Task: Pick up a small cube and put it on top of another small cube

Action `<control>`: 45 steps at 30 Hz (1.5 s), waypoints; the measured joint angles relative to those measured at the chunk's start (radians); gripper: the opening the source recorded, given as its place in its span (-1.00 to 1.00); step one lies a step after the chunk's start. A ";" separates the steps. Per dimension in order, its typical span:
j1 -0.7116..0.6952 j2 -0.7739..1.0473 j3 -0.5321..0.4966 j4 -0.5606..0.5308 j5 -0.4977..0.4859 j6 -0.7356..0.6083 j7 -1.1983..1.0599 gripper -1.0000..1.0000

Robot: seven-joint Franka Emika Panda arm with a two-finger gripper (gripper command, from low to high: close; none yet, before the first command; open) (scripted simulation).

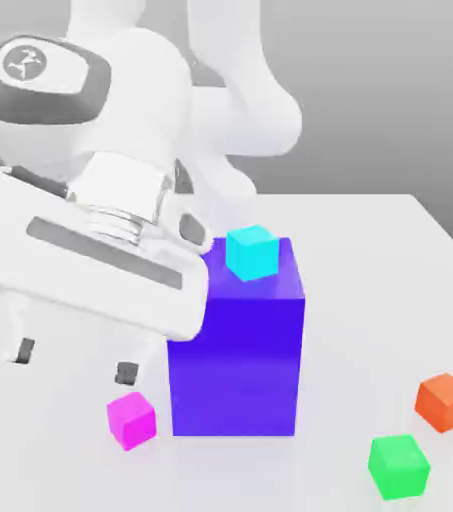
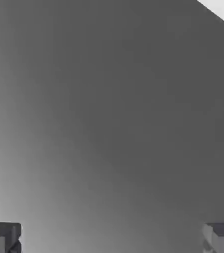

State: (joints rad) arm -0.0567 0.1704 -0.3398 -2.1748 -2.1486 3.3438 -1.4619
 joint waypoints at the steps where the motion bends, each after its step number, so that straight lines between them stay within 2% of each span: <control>1: 0.021 0.022 -0.028 0.007 -0.058 0.025 -0.029 0.00; 11: 0.042 0.232 -0.120 0.051 -0.557 0.246 -0.425 0.00; 15: 0.026 0.290 -0.057 0.025 -0.659 0.337 -0.593 0.00; 19: -0.052 0.412 0.035 0.038 -0.622 0.265 -0.682 0.00; 20: -0.064 0.430 0.047 0.041 -0.614 0.251 -0.691 -1.00; 26: -0.070 0.439 0.054 0.043 -0.608 0.243 -0.698 -1.00; 31: 0.003 0.314 -0.015 0.019 -0.664 0.346 -0.625 -1.00; 40: -0.103 0.270 0.025 0.104 -0.279 0.180 -0.404 -1.00; 45: -0.196 0.251 0.099 0.152 -0.075 0.052 -0.277 -1.00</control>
State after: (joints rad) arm -0.2523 0.4215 -0.2405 -2.0231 -2.2233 3.3960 -1.7384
